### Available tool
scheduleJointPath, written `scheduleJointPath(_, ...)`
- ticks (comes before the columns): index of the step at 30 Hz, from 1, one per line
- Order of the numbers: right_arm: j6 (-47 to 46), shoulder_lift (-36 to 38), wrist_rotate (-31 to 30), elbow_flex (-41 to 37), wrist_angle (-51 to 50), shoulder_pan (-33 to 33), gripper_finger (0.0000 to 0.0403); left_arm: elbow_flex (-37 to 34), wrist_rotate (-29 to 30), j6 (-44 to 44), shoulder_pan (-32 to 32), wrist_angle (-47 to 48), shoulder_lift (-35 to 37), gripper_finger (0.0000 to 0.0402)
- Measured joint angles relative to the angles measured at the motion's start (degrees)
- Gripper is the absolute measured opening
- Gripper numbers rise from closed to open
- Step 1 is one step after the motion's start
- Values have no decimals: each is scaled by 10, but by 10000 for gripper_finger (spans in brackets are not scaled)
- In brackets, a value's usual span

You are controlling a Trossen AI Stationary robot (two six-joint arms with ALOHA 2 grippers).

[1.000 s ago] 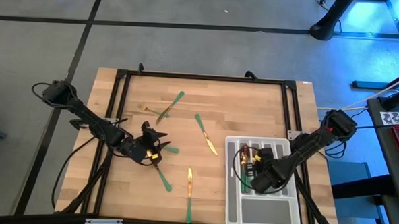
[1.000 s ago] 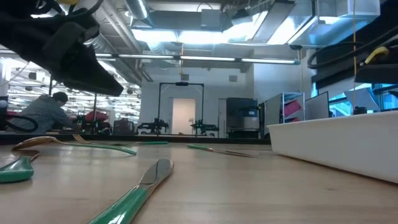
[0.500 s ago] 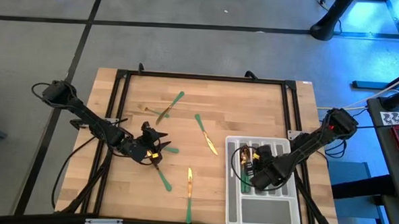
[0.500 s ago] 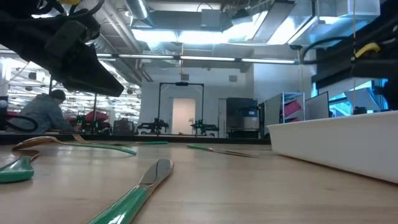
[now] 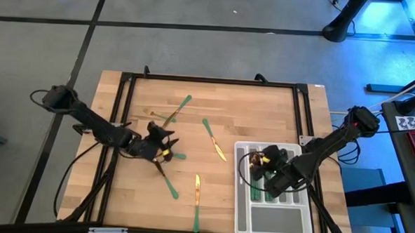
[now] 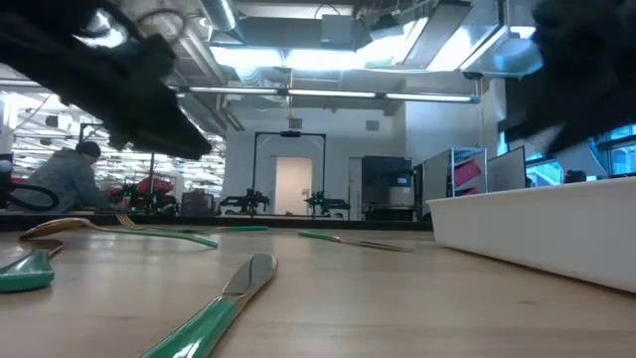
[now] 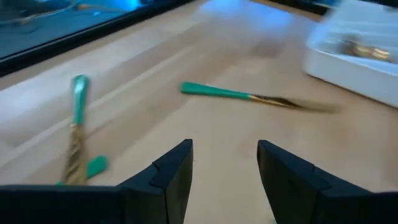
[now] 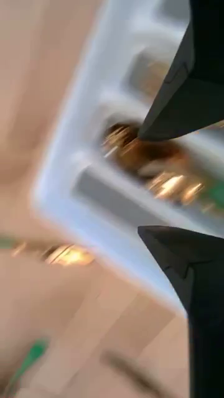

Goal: Sort silverware
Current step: Put the green fork into the silverware rack

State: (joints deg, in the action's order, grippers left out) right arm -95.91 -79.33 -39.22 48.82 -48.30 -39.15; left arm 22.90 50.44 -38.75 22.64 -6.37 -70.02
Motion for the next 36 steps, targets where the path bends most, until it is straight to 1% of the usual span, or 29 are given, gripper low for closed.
scheduleJointPath(2, 47, -9, -56, 0, 51, 3, 234, 9, -30, -6, -46, 28, 1, 168)
scheduleJointPath(4, 114, -18, -95, 0, 101, 3, 234, 33, -88, 21, -102, 91, 1, 168)
scheduleJointPath(7, 233, -30, -119, 0, 166, 2, 234, 80, -173, 110, -185, 220, 0, 168)
scheduleJointPath(10, 301, -39, -126, 0, 200, 2, 234, 131, -249, 222, -255, 331, 0, 175)
scheduleJointPath(12, 321, -45, -135, 0, 204, 2, 234, 155, -275, 296, -287, 390, 1, 187)
scheduleJointPath(14, 333, -52, -147, 0, 203, 2, 234, 175, -281, 343, -319, 441, 0, 204)
scheduleJointPath(17, 360, -61, -163, 0, 201, 2, 234, 188, -280, 368, -376, 490, -5, 233)
scheduleJointPath(19, 376, -66, -171, 0, 197, 2, 234, 187, -291, 392, -412, 502, -11, 250)
scheduleJointPath(21, 381, -69, -180, 0, 195, 2, 234, 188, -317, 424, -447, 497, -22, 263)
scheduleJointPath(23, 390, -70, -183, 0, 194, 2, 234, 188, -341, 463, -477, 497, -40, 268)
scheduleJointPath(25, 395, -72, -183, 0, 192, 2, 234, 188, -350, 513, -503, 491, -66, 266)
scheduleJointPath(28, 404, -72, -183, -1, 193, 2, 234, 188, -350, 600, -523, 469, -107, 251)
scheduleJointPath(31, 405, -72, -182, -2, 190, 2, 234, 188, -345, 675, -528, 449, -149, 230)
scheduleJointPath(33, 404, -72, -182, -2, 188, 2, 234, 190, -335, 706, -532, 447, -177, 216)
scheduleJointPath(36, 404, -72, -182, -2, 185, 2, 234, 194, -337, 736, -541, 451, -212, 191)
